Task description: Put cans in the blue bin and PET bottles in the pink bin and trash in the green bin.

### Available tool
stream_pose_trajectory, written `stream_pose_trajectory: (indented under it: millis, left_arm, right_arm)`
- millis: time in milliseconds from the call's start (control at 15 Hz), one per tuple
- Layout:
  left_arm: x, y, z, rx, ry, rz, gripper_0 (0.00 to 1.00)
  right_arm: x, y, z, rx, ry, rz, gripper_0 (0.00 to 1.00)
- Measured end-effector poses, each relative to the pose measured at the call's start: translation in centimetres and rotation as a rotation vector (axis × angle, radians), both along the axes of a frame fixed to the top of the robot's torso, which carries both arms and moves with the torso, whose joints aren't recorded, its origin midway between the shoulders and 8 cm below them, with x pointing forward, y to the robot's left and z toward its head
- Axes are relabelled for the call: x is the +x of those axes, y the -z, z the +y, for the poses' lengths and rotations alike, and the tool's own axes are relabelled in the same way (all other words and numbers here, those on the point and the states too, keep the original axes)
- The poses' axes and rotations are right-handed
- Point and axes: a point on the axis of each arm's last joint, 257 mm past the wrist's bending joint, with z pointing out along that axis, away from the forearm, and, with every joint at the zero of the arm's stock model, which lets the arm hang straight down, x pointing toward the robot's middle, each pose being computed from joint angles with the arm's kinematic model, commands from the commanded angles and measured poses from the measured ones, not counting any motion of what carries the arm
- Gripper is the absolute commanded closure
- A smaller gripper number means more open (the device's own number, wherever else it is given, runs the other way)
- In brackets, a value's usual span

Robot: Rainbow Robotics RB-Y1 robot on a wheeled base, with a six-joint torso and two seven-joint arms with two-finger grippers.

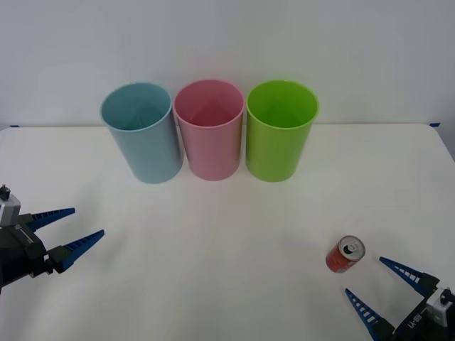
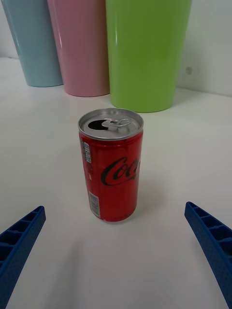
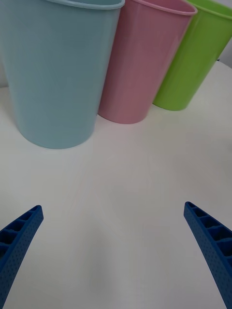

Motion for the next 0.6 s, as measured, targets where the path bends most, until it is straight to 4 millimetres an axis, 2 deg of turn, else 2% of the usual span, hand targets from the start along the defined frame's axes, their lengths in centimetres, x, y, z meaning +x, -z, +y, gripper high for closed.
stream_pose_trajectory:
  millis: [200, 600]
  left_arm:
    - [0.0, 0.0, 0.0, 0.000, 0.000, 0.000, 0.00]
    - [0.0, 0.0, 0.0, 0.000, 0.000, 0.000, 0.00]
  right_arm:
    - [1.4, -0.1, 1.5, 0.016, -0.003, -0.007, 0.00]
    - [3.4, 0.2, 2.4, 0.028, 0.041, -0.004, 0.00]
